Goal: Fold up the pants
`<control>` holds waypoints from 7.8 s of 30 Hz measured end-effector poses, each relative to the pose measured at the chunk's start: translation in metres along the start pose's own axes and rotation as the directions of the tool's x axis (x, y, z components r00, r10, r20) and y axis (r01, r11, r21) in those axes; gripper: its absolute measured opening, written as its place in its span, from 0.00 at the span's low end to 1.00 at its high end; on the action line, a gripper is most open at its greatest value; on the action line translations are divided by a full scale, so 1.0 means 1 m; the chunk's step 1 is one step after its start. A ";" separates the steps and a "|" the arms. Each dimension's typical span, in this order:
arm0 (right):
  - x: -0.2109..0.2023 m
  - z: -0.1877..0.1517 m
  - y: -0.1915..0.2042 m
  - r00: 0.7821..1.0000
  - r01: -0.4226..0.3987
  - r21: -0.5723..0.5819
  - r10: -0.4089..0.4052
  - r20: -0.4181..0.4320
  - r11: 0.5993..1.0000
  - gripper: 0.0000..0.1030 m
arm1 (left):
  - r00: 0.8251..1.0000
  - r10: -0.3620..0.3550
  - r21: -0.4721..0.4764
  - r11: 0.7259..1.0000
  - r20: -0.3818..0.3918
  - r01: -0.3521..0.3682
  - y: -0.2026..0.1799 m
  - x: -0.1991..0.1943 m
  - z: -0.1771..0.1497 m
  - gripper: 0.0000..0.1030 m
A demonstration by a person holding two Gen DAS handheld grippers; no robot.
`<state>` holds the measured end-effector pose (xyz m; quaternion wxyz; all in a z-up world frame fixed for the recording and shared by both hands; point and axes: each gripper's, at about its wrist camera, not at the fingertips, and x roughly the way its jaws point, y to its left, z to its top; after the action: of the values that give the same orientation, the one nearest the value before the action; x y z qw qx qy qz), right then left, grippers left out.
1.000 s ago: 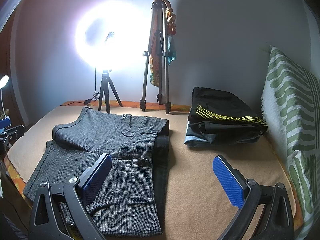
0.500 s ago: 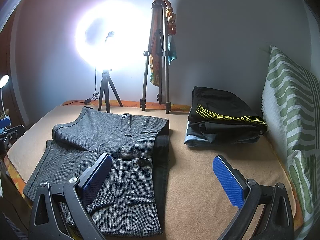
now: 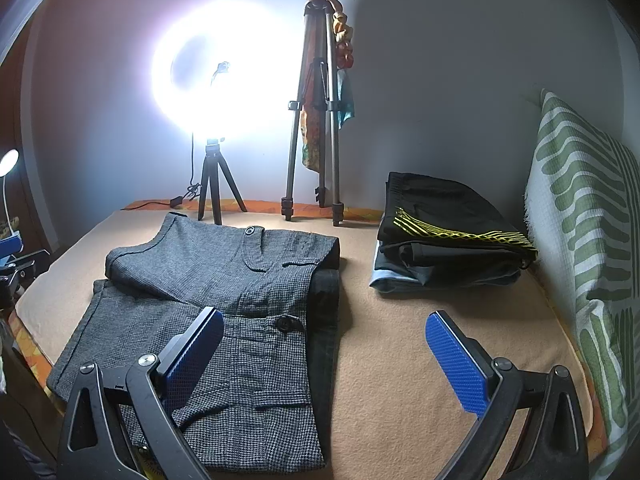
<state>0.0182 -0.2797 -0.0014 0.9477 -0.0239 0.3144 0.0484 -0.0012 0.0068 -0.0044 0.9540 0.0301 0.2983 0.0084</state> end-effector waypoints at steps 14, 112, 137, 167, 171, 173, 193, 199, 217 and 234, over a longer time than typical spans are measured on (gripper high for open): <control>0.024 -0.002 -0.013 0.997 -0.054 0.041 0.056 -0.059 0.998 0.99 | 0.982 -0.170 -0.184 0.971 -0.087 0.152 0.043 0.036 -0.003 1.00; 0.012 -0.058 0.054 0.940 -0.324 -0.432 0.237 -0.245 0.842 0.11 | 0.911 -0.295 -0.011 0.952 -0.288 0.305 0.076 0.044 -0.095 0.38; 0.002 -0.073 0.009 0.887 -0.432 -0.236 0.363 -0.285 0.870 0.63 | 0.857 -0.365 0.140 0.889 -0.363 0.437 0.007 0.071 -0.085 0.38; 0.146 -0.019 -0.043 0.915 -0.198 0.195 0.252 -0.316 0.961 0.07 | 0.836 -0.347 0.188 0.870 -0.425 0.456 -0.068 0.127 -0.070 0.38; 0.147 -0.023 -0.048 0.908 -0.204 0.217 0.268 -0.322 0.954 0.30 | 0.852 -0.347 0.197 0.873 -0.392 0.446 -0.066 0.111 -0.061 0.38; 0.140 -0.026 -0.053 0.907 -0.203 0.258 0.280 -0.314 0.945 0.35 | 0.862 -0.353 0.194 0.876 -0.364 0.441 -0.068 0.104 -0.054 0.38; 0.055 -0.087 -0.103 0.881 -0.176 0.472 0.352 -0.316 0.864 0.50 | 0.812 -0.444 0.530 0.615 -0.378 0.583 -0.226 0.035 -0.099 0.62; 0.047 -0.086 -0.116 0.879 -0.200 0.551 0.397 -0.265 0.810 0.68 | 0.818 -0.425 0.538 0.617 -0.387 0.575 -0.237 0.055 -0.104 0.46; 0.092 -0.095 -0.083 0.713 -0.277 0.793 0.669 -0.209 0.543 0.81 | 0.729 -0.564 0.299 0.671 -0.389 0.678 -0.204 0.052 -0.072 0.21; 0.077 -0.064 -0.041 0.838 -0.254 0.541 0.462 -0.291 0.802 0.17 | 0.976 -0.140 0.277 0.943 -0.168 0.183 -0.081 0.099 -0.022 0.31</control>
<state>0.0462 -0.3197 -0.0986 0.8084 0.2639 0.5059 0.1448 0.0676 -0.0692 -0.0843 0.9121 0.1445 0.3669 -0.1116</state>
